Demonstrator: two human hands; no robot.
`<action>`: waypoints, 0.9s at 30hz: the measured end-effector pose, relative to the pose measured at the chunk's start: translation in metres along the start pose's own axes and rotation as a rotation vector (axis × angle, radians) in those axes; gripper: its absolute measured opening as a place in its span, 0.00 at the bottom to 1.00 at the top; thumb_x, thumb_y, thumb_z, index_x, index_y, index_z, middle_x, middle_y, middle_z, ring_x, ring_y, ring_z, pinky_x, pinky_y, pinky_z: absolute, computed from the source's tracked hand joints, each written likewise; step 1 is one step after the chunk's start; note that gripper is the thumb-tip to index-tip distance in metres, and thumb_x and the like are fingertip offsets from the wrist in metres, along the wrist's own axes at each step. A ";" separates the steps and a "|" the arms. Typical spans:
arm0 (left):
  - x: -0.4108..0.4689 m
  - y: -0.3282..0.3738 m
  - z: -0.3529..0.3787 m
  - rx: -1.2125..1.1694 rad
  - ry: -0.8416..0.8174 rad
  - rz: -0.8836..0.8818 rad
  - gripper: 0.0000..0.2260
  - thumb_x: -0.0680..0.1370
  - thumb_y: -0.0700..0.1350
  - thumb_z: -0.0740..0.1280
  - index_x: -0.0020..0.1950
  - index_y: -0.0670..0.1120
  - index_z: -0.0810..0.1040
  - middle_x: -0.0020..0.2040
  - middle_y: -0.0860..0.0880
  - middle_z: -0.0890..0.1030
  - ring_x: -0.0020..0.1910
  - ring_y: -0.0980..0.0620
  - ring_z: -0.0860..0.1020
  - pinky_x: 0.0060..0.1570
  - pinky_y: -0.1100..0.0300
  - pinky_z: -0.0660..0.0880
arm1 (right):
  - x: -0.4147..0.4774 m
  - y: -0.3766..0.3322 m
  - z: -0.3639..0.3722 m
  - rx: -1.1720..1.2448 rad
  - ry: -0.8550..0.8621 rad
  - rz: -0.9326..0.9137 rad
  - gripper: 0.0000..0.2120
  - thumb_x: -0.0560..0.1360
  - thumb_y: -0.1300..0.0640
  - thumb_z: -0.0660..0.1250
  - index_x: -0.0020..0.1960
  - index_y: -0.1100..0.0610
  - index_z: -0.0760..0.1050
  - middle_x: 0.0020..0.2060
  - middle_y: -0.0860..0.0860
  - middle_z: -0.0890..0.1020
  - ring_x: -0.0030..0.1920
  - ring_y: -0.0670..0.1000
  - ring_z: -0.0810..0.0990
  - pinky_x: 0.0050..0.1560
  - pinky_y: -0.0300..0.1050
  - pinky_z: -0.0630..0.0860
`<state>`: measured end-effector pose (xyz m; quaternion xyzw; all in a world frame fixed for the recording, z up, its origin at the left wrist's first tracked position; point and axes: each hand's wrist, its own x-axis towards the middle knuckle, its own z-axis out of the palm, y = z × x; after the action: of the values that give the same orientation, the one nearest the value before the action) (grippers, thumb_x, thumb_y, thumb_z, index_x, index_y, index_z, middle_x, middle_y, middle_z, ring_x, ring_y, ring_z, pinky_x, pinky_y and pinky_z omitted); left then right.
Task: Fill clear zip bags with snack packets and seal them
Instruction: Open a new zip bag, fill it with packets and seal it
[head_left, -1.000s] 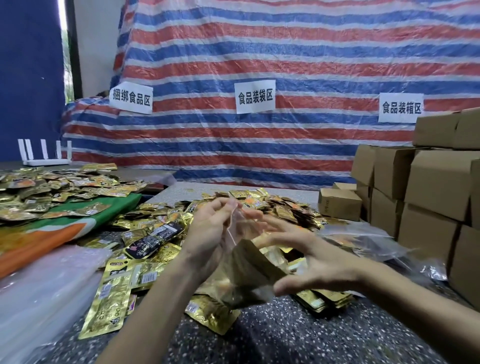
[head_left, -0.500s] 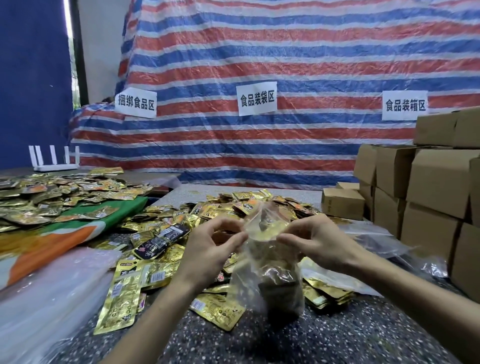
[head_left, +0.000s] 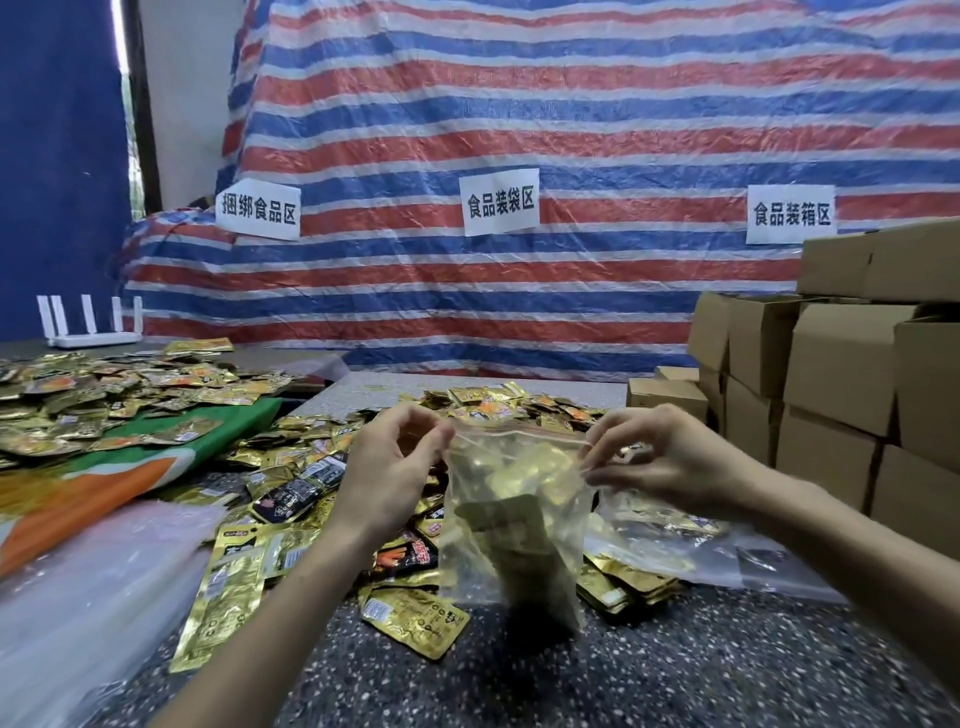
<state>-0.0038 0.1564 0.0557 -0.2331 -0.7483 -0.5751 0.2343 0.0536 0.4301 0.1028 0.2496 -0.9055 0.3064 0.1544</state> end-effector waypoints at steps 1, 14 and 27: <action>0.001 0.001 -0.002 -0.007 0.008 0.004 0.02 0.79 0.43 0.68 0.46 0.48 0.79 0.43 0.50 0.83 0.43 0.54 0.82 0.46 0.57 0.81 | -0.001 -0.001 -0.005 0.017 0.034 -0.018 0.07 0.68 0.54 0.76 0.43 0.56 0.87 0.46 0.51 0.85 0.46 0.49 0.84 0.49 0.51 0.82; 0.011 0.007 -0.011 -0.058 -0.039 -0.047 0.01 0.76 0.40 0.71 0.46 0.44 0.83 0.38 0.46 0.85 0.39 0.49 0.84 0.42 0.59 0.82 | 0.001 -0.002 -0.026 0.089 -0.020 0.111 0.13 0.72 0.68 0.72 0.46 0.51 0.86 0.44 0.50 0.87 0.45 0.49 0.86 0.50 0.43 0.82; 0.002 0.007 -0.001 0.047 -0.088 0.037 0.04 0.79 0.38 0.67 0.45 0.41 0.80 0.41 0.44 0.81 0.41 0.45 0.80 0.41 0.53 0.78 | 0.013 -0.005 -0.025 0.111 0.090 0.231 0.10 0.71 0.70 0.71 0.48 0.57 0.81 0.43 0.56 0.84 0.44 0.52 0.82 0.46 0.48 0.79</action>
<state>-0.0011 0.1567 0.0624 -0.2664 -0.7667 -0.5422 0.2173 0.0491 0.4379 0.1298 0.1380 -0.9021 0.3824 0.1445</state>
